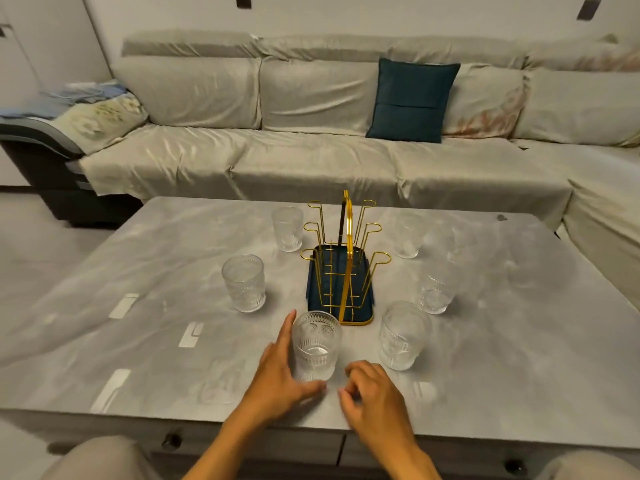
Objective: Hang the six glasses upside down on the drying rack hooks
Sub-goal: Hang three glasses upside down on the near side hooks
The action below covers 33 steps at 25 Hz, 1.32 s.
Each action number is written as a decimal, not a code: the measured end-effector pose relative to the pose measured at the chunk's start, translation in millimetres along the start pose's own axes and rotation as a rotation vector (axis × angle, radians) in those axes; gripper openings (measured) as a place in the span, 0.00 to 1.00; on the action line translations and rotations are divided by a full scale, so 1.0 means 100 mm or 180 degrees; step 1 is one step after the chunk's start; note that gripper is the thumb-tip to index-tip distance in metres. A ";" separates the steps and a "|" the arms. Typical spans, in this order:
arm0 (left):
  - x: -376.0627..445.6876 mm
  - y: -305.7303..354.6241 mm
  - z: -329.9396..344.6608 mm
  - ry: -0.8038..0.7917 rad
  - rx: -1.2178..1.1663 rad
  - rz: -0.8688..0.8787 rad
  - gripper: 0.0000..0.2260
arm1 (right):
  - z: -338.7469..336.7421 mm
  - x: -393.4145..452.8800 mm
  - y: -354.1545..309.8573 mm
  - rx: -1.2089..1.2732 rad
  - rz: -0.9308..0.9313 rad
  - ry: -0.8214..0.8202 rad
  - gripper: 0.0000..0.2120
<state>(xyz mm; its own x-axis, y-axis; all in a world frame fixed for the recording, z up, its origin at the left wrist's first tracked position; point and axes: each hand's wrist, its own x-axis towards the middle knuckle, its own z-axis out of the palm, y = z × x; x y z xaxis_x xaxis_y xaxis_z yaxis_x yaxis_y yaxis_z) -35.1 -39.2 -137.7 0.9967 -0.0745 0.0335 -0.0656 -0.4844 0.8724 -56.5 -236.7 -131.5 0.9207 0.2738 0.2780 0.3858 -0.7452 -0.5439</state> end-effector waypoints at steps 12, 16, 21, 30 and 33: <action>0.12 0.37 -0.61 0.1048 -0.0716 -0.0087 0.37 | 0.22 0.25 0.15 -0.1053 -0.0473 -0.1231 0.28; 0.31 0.80 -1.08 0.1297 -0.0713 0.0042 0.34 | 0.21 0.27 0.22 -0.0981 -0.0537 -0.1200 0.27; 0.64 1.20 -1.41 0.1250 -0.0022 0.0416 0.27 | 0.24 0.30 0.21 -0.0591 -0.0181 -0.0947 0.31; 0.89 1.21 -1.15 0.1288 0.0814 0.0796 0.34 | 0.46 0.53 -0.01 -0.1094 0.0515 -0.0325 0.34; 0.96 1.19 -1.10 0.1148 0.0997 0.0823 0.33 | 0.48 0.55 0.02 -0.1263 0.0581 -0.0566 0.34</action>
<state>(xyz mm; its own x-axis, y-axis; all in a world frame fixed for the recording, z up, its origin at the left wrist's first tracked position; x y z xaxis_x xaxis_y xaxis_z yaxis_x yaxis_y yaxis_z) 58.5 -8.3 22.9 0.8960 0.0514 0.4412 -0.2675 -0.7306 0.6283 -2.0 -194.4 -155.1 0.9805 0.1907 0.0472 0.1964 -0.9562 -0.2171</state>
